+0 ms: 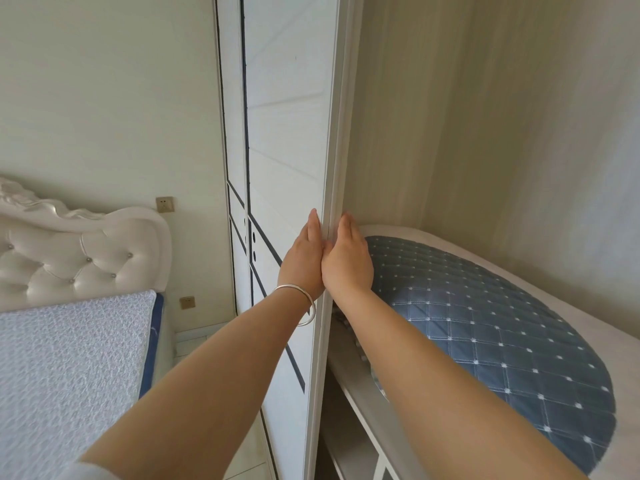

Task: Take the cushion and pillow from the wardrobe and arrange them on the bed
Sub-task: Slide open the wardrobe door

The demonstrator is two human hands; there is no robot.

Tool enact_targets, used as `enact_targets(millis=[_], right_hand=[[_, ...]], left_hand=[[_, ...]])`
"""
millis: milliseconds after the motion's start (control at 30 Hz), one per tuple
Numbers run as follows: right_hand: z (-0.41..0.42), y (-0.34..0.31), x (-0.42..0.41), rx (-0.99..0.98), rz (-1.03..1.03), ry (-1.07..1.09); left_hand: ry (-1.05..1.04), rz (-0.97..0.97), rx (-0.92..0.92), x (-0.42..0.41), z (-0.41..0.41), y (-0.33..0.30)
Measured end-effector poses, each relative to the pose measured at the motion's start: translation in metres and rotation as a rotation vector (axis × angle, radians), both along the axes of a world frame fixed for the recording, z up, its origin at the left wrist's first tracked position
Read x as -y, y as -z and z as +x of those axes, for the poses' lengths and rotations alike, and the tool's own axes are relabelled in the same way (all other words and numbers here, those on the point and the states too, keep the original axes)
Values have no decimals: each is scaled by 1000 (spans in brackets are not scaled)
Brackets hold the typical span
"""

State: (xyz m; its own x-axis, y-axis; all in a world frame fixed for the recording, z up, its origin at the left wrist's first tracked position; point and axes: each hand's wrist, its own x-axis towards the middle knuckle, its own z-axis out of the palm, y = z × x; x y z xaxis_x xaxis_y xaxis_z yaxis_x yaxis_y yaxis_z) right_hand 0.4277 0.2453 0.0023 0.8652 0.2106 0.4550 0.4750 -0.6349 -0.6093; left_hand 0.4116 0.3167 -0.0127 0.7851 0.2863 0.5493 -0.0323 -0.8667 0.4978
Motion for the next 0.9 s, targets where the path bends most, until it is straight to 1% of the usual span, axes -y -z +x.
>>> enact_targets(millis=[267, 333, 367, 433, 500, 567, 667, 733, 833, 900], right_hand=[[6, 3, 3, -13, -28, -33], [6, 5, 8, 13, -1, -33], [5, 7, 11, 29, 25, -31], [3, 12, 21, 58, 82, -22], [4, 19, 35, 84, 139, -6], [5, 29, 53, 86, 190, 4], [13, 46, 84, 88, 181, 58], [23, 55, 108, 69, 131, 115], [45, 63, 146, 44, -31, 191], [63, 66, 172, 21, -168, 247]], left_hand=[[-69, 60, -15, 4, 5, 8], [-162, 198, 60, 9, 4, 11], [-204, 277, 124, 11, 5, 13], [-228, 362, 264, 19, 5, 16], [-172, 407, 348, 30, 7, 20], [-77, 447, 380, 44, 10, 25], [66, 446, 311, 70, 19, 38], [147, 392, 189, 93, 27, 48], [218, 242, -10, 125, 45, 66], [202, 113, -104, 143, 60, 79]])
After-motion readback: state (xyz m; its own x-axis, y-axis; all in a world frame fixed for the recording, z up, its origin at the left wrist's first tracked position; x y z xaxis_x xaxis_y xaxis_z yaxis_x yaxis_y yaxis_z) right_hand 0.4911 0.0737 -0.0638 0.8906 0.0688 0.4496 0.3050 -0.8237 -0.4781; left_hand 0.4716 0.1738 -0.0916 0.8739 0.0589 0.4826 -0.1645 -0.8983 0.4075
